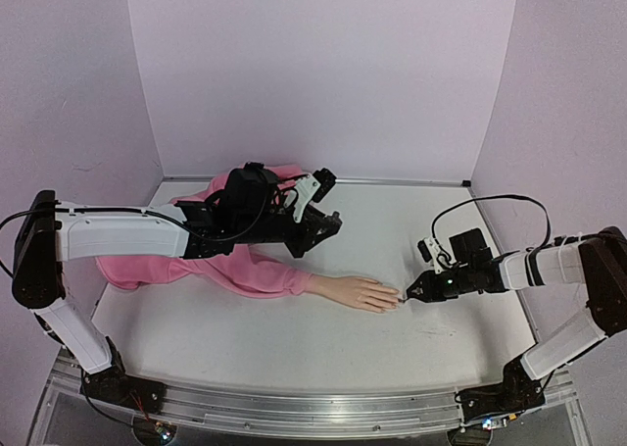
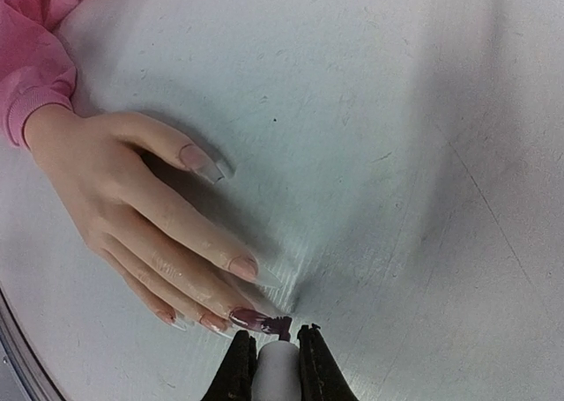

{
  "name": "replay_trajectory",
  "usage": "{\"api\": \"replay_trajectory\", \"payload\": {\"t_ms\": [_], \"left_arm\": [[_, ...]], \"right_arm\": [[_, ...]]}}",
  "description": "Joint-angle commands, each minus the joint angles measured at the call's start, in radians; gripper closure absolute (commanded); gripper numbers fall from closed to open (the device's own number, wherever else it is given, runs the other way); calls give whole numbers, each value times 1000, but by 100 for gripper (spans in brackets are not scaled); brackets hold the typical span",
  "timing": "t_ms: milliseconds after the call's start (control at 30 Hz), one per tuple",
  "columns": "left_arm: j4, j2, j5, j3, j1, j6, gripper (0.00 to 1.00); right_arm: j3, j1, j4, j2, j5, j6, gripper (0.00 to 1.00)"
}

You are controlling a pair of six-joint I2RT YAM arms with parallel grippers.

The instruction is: Paint the nails

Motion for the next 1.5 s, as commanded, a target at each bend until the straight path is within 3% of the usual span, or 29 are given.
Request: {"api": "replay_trajectory", "payload": {"t_ms": [0, 1467], "left_arm": [[70, -3, 3, 35, 5, 0, 100], [71, -25, -3, 17, 4, -9, 100]], "right_arm": [[29, -1, -24, -10, 8, 10, 100], [-27, 23, 34, -97, -57, 3, 100]]}}
